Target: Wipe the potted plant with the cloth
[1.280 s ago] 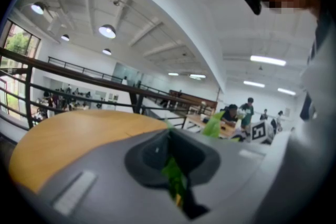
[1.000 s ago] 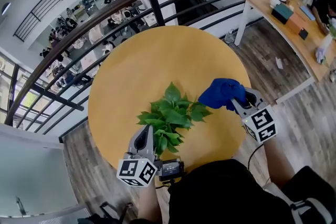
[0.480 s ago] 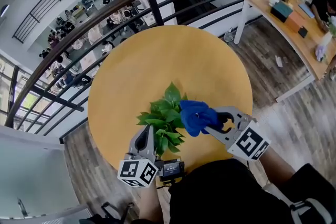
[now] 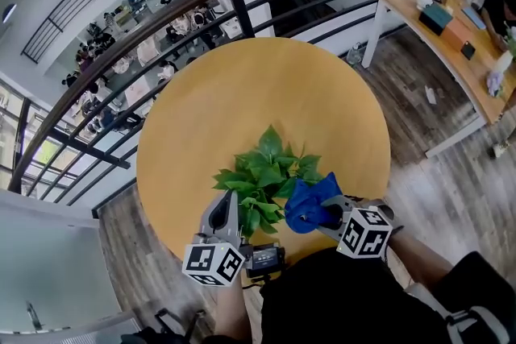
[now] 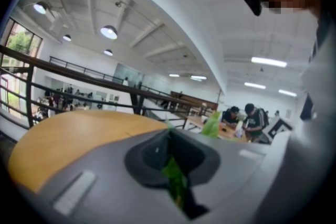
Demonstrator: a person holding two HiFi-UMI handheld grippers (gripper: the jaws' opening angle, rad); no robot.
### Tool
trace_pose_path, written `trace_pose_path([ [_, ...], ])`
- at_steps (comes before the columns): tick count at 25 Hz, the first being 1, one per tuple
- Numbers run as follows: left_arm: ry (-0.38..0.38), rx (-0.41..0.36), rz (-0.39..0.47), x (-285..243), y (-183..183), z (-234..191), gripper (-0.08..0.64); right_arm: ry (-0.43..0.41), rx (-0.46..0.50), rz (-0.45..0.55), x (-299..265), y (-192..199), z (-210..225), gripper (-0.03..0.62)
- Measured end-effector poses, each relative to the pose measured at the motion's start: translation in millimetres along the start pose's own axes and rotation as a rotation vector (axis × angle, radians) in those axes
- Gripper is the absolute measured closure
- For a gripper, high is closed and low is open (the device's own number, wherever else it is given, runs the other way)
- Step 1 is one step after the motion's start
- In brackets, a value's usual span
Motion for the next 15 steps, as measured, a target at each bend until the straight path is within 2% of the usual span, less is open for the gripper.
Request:
trace_pose_path([
  [3,0.003,-0.003,-0.004,0.2,-1.6,-1.7,0.560,-0.053,0.037,0.070,16.5,-11.0,-8.3,0.470],
  [5,0.002,0.000,-0.003,0.0,-1.6,-2.2,0.560,-0.074,0.044,0.194,46.2,-27.7,-4.1,0.469],
  [7,0.001,0.000,-0.003,0.0,-0.6,-1.6,0.560,-0.057,0.028,0.355,87.7,-48.5,10.3,0.469],
  [10,0.001,0.000,-0.002,0.6,0.5,-0.8,0.560,0.059,-0.062,0.609,153.2,-74.9,46.7,0.469],
  [12,0.001,0.000,-0.003,0.4,0.4,0.1,0.560,0.157,-0.155,0.728,189.2,-81.5,75.5,0.469],
  [15,0.005,0.002,-0.003,-1.9,1.2,2.0,0.560,0.232,-0.259,0.881,228.5,-85.3,109.1,0.469],
])
Point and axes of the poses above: the fingertips, and each gripper's own axes: x backward along the fingers, z to its right, y out of its underside, the point moved 1 cm from there along x, backward along the fingers, and after that the axes turned 15 degrees about -z, right-handed, at the moved point
